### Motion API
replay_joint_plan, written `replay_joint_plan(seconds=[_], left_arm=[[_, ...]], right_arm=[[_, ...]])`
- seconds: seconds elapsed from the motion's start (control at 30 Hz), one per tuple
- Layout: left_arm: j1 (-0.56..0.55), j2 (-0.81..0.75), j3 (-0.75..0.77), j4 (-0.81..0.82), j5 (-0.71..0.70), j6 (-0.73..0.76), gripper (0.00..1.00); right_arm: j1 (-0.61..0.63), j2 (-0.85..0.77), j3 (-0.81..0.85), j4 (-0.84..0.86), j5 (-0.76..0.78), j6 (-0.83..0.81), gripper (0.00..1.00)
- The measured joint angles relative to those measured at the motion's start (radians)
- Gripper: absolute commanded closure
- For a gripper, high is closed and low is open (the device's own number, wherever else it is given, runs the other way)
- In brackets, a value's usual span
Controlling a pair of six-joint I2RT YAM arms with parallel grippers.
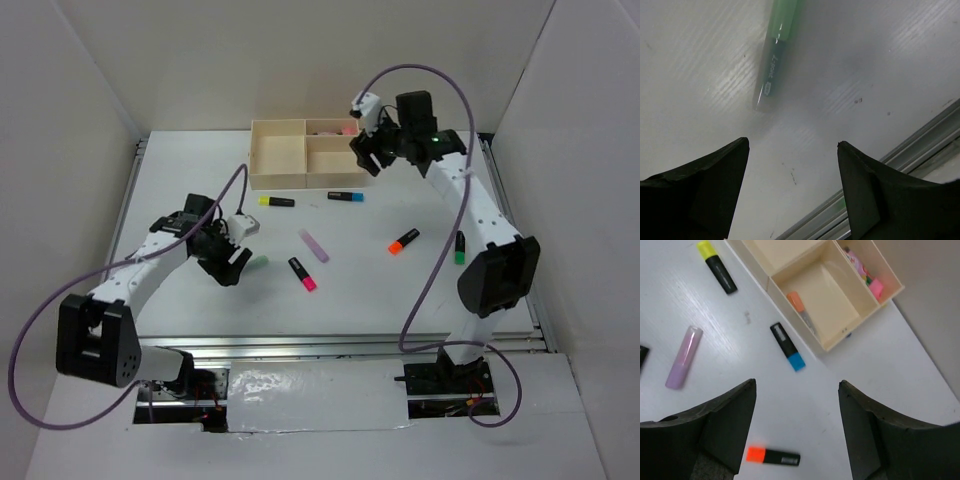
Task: Sort the stationery into containers
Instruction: Pick up the pen from the center of the board.
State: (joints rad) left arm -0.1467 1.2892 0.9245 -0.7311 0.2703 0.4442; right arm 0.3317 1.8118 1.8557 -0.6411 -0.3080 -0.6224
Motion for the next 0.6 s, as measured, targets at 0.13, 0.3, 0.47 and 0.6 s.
replay_joint_plan(seconds=[0.13, 0.3, 0.47, 0.6], left_arm=[[-0.072, 0.149, 0.042, 0.038, -0.043, -0.007, 0.18], [-0.119, 0.263, 0.066, 0.095, -0.097, -0.026, 0.19], [-0.137, 0.357, 0.105, 0.142, -0.129, -0.033, 0.39], [-0.153, 0.404, 0.111, 0.174, -0.162, -0.029, 0.45]], right_arm=[[-0.124, -0.133, -0.130, -0.051, -0.068, 0.100, 0.19], [-0.250, -0.231, -0.348, -0.101, -0.120, 0.154, 0.18], [-0.298, -0.285, -0.462, -0.159, -0.177, 0.181, 0.19], [-0.314, -0.349, -0.503, -0.180, -0.220, 0.188, 0.20]])
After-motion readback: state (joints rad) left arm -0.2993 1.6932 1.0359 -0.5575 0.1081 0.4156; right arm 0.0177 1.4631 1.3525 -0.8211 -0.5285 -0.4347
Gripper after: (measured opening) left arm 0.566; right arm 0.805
